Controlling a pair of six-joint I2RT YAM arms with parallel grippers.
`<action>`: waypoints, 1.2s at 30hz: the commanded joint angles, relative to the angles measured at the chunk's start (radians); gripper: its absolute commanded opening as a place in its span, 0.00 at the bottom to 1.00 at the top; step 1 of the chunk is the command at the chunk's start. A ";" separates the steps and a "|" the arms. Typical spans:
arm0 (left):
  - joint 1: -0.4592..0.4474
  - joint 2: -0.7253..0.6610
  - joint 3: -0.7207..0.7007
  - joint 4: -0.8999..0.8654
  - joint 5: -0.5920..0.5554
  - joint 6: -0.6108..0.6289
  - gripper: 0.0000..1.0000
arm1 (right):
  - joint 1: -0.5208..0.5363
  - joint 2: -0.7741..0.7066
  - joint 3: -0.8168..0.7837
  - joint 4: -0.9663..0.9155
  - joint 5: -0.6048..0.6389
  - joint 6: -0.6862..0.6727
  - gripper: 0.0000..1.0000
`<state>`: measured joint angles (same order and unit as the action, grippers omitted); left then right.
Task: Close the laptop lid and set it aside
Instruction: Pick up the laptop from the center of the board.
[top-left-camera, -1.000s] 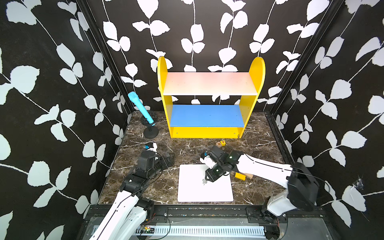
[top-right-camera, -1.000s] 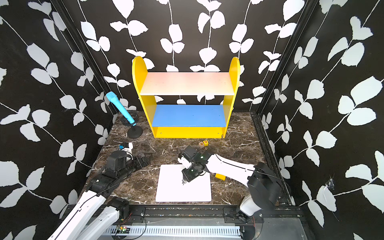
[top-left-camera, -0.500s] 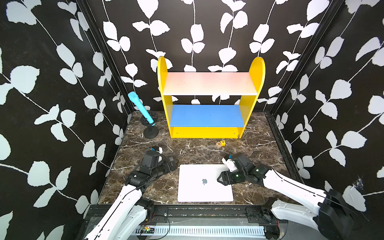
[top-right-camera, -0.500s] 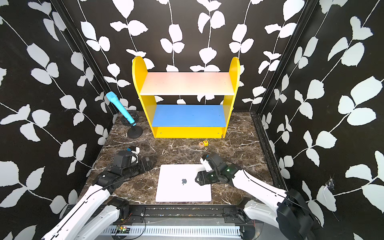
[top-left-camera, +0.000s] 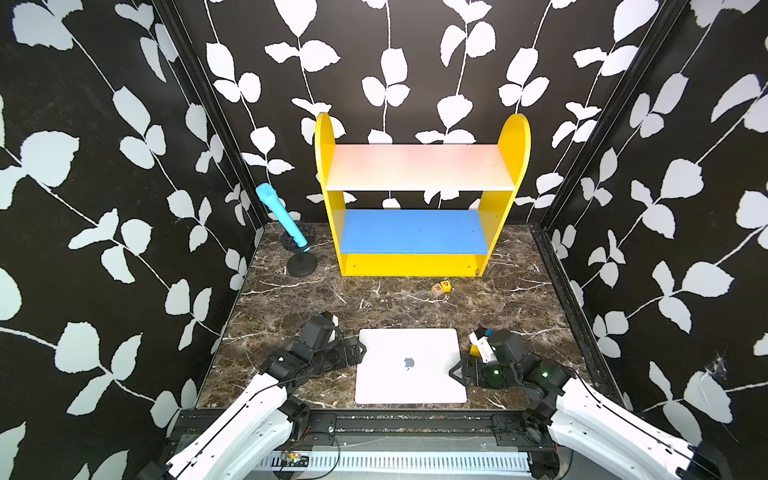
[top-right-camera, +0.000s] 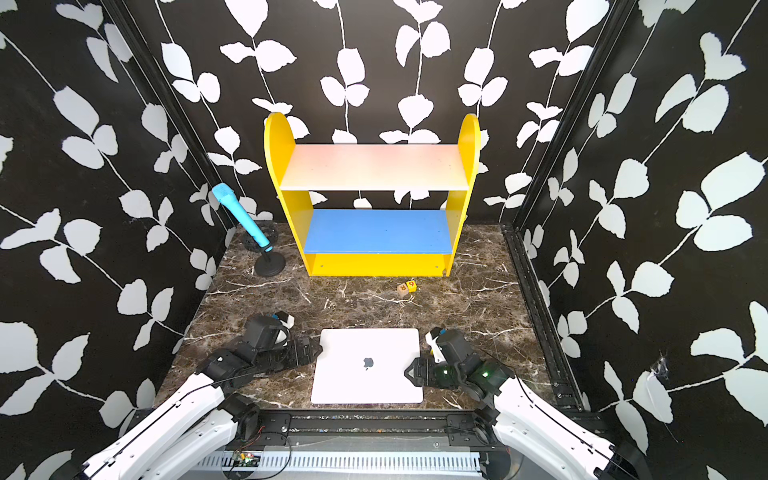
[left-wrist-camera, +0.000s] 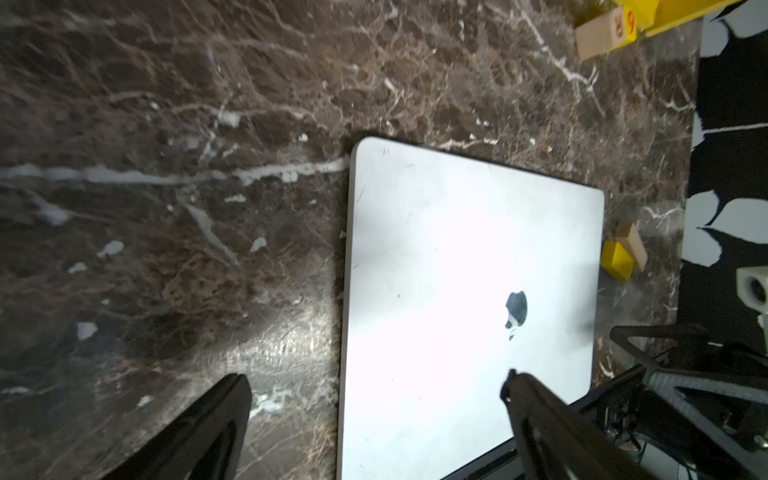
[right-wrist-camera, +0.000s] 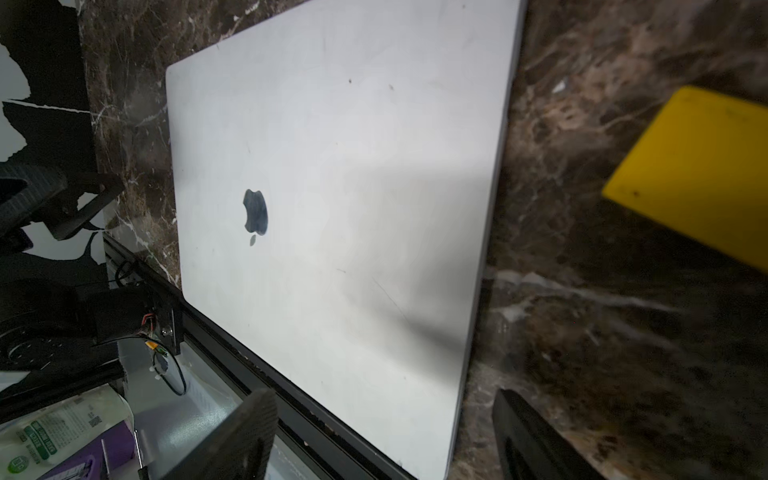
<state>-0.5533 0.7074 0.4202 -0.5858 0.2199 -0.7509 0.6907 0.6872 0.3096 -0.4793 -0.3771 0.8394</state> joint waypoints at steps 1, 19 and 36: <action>-0.035 0.007 -0.034 -0.021 -0.022 -0.029 0.98 | -0.007 -0.017 -0.046 -0.009 -0.011 0.057 0.83; -0.196 0.162 -0.109 0.109 0.001 -0.066 0.98 | -0.007 0.087 -0.123 0.142 -0.104 0.096 0.80; -0.196 0.233 -0.178 0.285 0.056 -0.083 0.94 | -0.007 0.180 -0.140 0.296 -0.130 0.128 0.76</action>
<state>-0.7425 0.9039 0.3157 -0.2905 0.2153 -0.8188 0.6796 0.8268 0.2153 -0.2024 -0.5114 0.9627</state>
